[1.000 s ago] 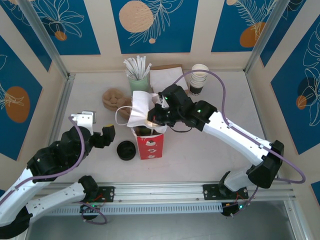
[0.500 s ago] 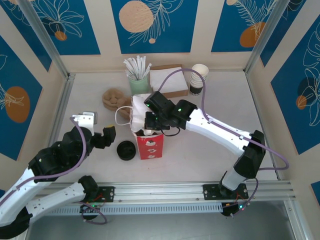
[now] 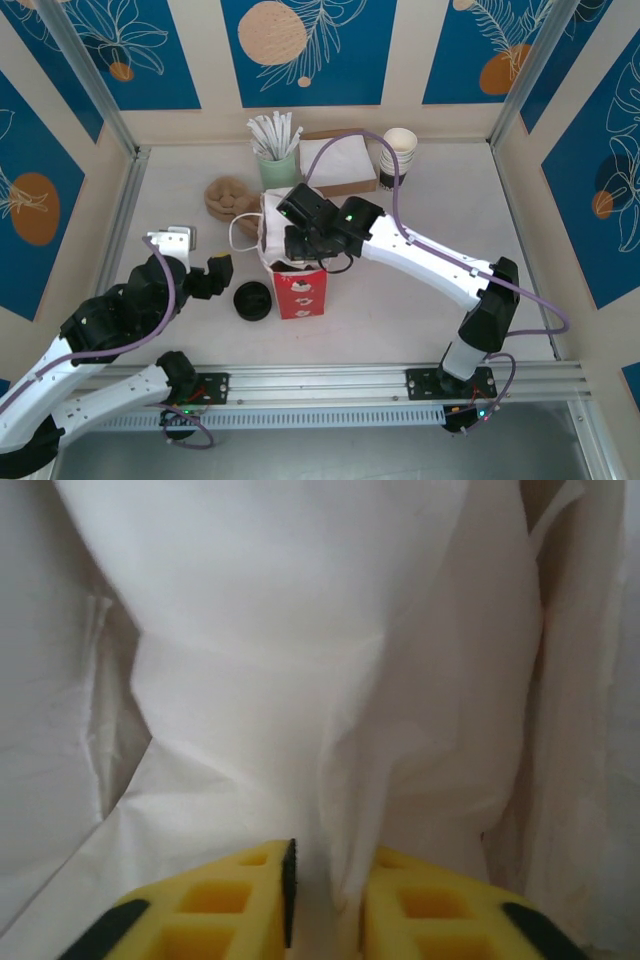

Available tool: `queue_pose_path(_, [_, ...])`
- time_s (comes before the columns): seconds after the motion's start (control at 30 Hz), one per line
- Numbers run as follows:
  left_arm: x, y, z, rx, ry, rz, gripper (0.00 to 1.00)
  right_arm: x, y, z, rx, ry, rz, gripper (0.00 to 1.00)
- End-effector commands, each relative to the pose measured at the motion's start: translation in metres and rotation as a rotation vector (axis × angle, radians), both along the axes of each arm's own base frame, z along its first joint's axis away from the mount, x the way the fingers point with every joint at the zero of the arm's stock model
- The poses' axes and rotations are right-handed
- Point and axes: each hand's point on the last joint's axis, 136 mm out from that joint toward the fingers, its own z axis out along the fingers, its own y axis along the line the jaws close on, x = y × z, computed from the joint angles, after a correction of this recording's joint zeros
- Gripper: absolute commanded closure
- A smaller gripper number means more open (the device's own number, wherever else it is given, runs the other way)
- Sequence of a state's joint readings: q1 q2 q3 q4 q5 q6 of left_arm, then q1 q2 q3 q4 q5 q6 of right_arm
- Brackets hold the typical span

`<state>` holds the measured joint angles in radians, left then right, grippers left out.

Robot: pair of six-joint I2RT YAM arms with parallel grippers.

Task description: Pack the takeout coffee

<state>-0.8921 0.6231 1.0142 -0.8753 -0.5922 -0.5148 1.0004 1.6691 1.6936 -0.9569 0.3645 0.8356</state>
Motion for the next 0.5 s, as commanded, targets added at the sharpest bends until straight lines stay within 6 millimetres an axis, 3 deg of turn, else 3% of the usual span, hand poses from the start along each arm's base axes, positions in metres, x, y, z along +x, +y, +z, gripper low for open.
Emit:
queue_pose_path(0.0, [0.000, 0.000, 0.000, -0.019, 0.000, 0.005, 0.12, 0.003, -0.002, 0.027, -0.007, -0.069, 0.015, 0.68])
queue_pose_path(0.27, [0.001, 0.000, 0.001, -0.022, -0.002, 0.006, 0.12, 0.007, -0.003, 0.061, 0.014, -0.153, 0.028, 0.63])
queue_pose_path(0.47, [0.001, -0.001, -0.001, -0.020, 0.004, 0.006, 0.12, 0.012, -0.004, 0.048, -0.017, -0.149, 0.022, 0.64])
